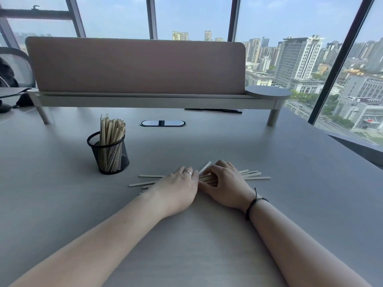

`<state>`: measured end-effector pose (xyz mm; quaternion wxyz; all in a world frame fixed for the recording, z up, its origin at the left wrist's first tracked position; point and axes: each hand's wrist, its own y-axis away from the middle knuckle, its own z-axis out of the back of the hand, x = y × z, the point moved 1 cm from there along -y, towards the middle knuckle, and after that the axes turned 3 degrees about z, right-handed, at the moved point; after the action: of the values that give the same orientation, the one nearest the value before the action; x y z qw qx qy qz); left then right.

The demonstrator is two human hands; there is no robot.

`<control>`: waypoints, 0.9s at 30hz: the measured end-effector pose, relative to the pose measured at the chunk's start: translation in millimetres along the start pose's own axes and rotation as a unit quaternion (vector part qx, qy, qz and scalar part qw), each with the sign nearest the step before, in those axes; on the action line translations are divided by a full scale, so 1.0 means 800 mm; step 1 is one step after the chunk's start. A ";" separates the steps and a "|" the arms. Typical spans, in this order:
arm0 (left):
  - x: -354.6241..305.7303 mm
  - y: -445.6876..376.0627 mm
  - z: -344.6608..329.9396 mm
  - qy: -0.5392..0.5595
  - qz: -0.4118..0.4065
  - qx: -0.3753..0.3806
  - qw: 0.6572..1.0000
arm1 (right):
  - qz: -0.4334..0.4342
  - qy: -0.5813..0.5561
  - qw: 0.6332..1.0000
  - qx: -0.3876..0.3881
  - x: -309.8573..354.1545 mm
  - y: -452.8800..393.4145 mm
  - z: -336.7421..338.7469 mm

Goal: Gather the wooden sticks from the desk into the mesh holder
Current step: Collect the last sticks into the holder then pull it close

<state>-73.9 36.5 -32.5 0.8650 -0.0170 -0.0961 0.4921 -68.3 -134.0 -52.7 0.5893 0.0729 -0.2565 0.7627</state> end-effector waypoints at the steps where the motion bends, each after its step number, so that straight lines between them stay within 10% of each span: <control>1: -0.002 -0.001 0.001 -0.005 0.002 -0.006 1.000 | -0.002 -0.003 1.000 0.003 0.000 0.000 0.001; 27: -0.001 -0.021 0.002 0.023 0.000 -0.001 1.000 | -0.024 -0.081 0.996 -0.017 -0.005 -0.003 0.008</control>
<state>-60.5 27.1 -29.2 0.8672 -0.0294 -0.0763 0.4913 -66.0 -140.4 -48.0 0.5854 0.1306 -0.3150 0.7355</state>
